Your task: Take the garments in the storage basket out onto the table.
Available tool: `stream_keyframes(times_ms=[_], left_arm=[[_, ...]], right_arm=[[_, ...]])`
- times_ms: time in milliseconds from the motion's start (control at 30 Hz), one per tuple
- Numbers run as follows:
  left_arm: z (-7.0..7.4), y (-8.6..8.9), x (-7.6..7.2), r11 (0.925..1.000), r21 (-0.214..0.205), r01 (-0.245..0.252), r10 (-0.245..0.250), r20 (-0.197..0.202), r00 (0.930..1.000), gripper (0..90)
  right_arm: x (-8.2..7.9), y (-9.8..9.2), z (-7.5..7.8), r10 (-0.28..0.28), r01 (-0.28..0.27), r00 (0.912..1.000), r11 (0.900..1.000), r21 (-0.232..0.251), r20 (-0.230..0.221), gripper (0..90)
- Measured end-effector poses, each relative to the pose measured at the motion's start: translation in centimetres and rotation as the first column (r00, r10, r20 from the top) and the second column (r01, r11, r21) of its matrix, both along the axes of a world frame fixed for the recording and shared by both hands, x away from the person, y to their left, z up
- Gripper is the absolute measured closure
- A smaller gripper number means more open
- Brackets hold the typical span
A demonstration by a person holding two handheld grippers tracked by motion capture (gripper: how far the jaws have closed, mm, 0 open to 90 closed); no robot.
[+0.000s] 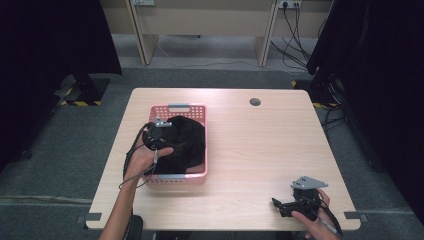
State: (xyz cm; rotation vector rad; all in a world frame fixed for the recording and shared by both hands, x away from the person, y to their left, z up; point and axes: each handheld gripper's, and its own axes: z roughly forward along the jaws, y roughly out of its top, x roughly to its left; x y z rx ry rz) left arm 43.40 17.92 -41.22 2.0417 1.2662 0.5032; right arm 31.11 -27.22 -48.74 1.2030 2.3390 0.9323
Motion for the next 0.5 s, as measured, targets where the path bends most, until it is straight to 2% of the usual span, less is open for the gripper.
stream_keyframes(times_ms=[333, 367, 500], left_arm=[[-0.9, -0.4, 1.0, 0.9999, 0.007, 0.008, -0.008, -0.037, 0.9993, 2.8], [-1.8, -1.0, 1.9, 0.9993, 0.022, 0.030, -0.028, -0.088, 0.9957, 2.8], [-1.8, -1.0, 1.9, 0.9993, 0.022, 0.030, -0.028, -0.088, 0.9957, 1.6]], right_arm=[[0.0, 0.0, 0.0, 0.000, 0.000, 1.0000, 1.0000, 0.000, 0.000, 0.7], [0.0, 0.0, 0.0, 0.000, 0.000, 1.0000, 1.0000, 0.000, 0.000, 0.7], [0.0, 0.0, 0.0, 0.000, 0.000, 1.0000, 1.0000, 0.000, 0.000, 0.7]])
